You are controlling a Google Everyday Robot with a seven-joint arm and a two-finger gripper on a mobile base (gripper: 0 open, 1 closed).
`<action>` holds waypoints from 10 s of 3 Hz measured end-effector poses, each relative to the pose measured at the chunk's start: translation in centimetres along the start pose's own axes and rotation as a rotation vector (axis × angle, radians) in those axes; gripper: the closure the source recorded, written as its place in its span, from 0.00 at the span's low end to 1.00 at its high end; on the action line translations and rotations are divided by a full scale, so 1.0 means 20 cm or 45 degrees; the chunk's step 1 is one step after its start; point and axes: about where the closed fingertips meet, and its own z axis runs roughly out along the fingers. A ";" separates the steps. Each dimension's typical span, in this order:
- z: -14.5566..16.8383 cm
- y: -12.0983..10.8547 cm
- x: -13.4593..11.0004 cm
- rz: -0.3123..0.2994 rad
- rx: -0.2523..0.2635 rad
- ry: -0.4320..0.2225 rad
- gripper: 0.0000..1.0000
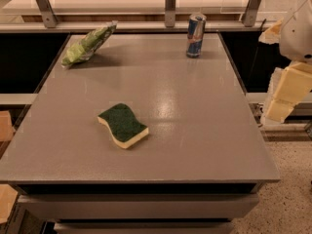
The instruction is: Move redbull can near sponge
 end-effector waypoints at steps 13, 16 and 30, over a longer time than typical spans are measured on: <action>0.21 -0.89 -0.07 0.535 0.352 -0.814 0.00; 0.46 -1.07 -0.09 0.675 0.320 -1.022 0.00; 0.86 -1.46 -0.52 0.748 0.275 -1.370 0.00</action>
Offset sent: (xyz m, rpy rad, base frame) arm 0.0376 -0.0138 0.0170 0.0296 -0.0467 0.0159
